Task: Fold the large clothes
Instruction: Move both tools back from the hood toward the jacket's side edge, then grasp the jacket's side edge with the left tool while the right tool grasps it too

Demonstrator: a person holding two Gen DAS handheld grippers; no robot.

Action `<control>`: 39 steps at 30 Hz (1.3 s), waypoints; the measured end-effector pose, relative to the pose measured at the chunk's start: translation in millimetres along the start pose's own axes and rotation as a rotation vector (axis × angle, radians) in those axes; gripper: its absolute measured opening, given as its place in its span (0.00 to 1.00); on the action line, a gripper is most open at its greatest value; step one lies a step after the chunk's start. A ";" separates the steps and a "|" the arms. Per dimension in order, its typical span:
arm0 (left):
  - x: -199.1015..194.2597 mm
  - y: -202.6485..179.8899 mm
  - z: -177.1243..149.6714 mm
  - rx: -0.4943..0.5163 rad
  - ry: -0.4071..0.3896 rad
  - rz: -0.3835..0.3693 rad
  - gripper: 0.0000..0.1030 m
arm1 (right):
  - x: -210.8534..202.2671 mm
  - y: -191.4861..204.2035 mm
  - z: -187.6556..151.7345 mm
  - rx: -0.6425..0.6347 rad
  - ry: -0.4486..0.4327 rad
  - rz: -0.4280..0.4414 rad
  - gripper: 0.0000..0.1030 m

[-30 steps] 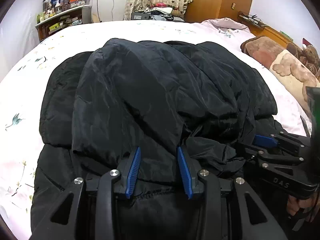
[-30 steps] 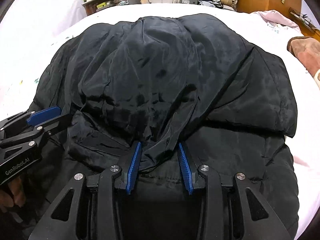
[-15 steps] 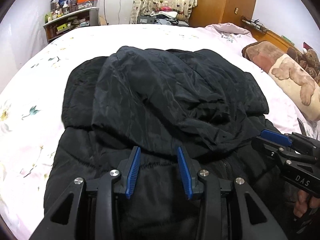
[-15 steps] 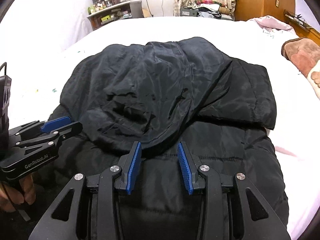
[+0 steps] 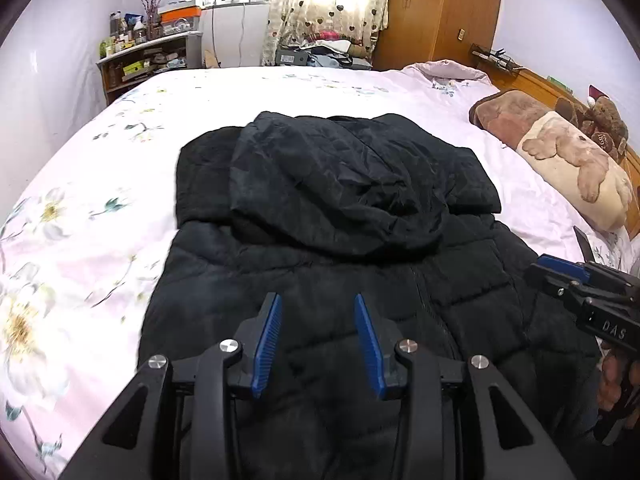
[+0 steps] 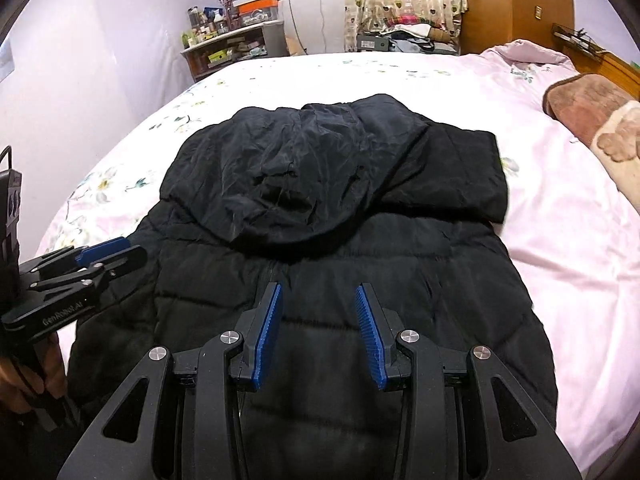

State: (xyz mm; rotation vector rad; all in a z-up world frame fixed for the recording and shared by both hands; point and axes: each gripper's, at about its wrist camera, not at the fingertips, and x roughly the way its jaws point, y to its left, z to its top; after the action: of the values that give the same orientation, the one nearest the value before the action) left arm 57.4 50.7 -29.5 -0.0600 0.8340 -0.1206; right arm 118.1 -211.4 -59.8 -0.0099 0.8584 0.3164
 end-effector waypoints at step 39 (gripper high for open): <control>-28.3 97.9 -109.0 -0.238 0.113 0.115 0.57 | -63.0 -122.6 -94.3 0.327 0.049 -0.148 0.55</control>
State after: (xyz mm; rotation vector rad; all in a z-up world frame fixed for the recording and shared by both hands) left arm -34.1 150.9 -91.6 -0.2303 0.9599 0.0850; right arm 43.8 -358.1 -89.2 0.2227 0.9443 0.0352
